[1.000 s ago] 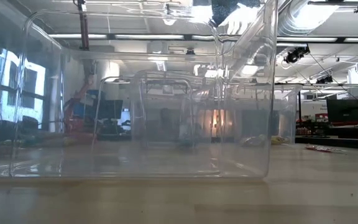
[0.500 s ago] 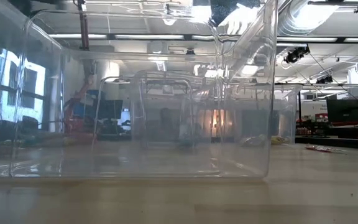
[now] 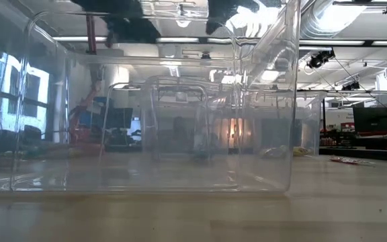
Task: Sort candy
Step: Put the blue lollipop into the top left transparent bin
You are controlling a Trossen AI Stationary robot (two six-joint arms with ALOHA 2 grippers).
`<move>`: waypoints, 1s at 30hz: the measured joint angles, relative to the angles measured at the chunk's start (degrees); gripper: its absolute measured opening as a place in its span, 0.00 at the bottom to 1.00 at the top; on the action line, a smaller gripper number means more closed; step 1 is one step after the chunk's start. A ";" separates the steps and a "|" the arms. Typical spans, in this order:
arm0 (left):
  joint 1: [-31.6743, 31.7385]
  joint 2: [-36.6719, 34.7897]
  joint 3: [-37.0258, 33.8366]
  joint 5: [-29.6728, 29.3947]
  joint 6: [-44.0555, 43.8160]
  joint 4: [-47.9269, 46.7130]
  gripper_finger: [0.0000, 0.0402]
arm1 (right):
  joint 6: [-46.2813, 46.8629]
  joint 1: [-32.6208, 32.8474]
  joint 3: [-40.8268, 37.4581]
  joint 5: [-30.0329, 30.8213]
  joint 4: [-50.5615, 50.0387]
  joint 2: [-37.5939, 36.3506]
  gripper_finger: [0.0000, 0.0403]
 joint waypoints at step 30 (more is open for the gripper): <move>5.51 1.58 11.42 14.48 -4.63 -44.89 0.59 | 8.90 4.46 0.02 9.84 -9.99 -2.72 0.00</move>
